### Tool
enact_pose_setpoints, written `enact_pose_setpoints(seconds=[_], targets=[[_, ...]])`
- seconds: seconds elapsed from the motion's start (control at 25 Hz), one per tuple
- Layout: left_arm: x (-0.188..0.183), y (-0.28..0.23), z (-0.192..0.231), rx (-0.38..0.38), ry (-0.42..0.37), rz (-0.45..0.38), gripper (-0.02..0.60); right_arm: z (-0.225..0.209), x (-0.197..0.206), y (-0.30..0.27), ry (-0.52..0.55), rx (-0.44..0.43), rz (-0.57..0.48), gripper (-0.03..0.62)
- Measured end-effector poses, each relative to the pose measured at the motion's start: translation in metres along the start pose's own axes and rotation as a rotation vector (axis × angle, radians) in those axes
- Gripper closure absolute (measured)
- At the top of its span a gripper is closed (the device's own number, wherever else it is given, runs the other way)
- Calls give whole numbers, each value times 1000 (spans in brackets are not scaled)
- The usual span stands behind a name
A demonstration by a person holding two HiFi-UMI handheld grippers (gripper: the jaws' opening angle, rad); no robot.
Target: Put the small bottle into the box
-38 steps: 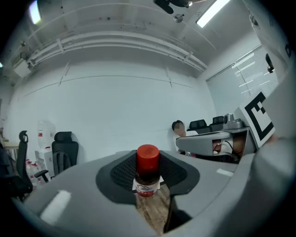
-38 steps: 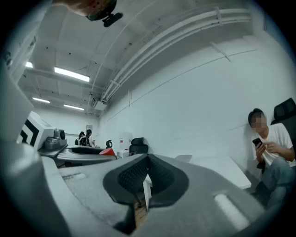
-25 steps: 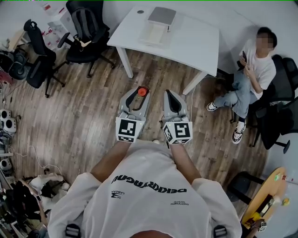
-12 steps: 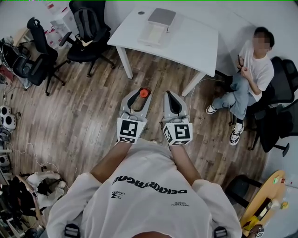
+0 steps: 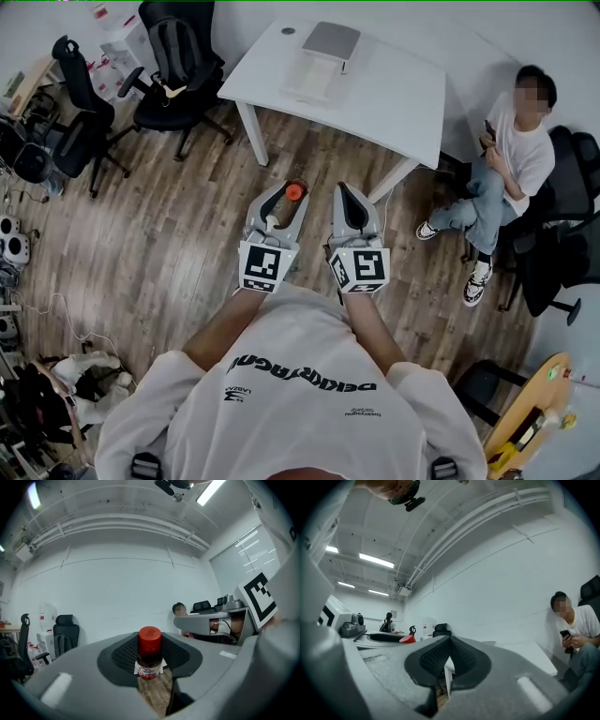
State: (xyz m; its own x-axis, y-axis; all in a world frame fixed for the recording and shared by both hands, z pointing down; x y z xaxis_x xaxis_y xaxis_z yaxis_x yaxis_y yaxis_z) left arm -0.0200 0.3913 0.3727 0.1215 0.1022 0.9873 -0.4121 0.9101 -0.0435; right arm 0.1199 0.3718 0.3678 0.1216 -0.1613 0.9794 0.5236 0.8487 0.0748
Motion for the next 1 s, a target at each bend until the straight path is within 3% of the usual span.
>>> enact_pose_setpoints(seconds=[0.28, 1.0], targets=[[-4, -49, 44, 17, 19, -3, 434, -12, 14, -54, 12, 20, 20, 595], [-41, -212, 179, 178, 31, 67, 434, -53, 26, -238, 14, 176, 95, 595]])
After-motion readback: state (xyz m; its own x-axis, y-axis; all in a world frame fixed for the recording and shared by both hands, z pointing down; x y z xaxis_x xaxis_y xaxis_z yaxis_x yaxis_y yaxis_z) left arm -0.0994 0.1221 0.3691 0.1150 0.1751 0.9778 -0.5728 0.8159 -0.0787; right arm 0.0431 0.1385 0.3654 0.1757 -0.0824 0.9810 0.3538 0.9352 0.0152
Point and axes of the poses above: the fingertips, and each gripper's own axes: y backward along the fingers, z to its left, x out of its underside, the point moved 7 cm from there along y, backward along the fingers, and after that the axes turned 15 degrees about y, right-handed, at the moved point
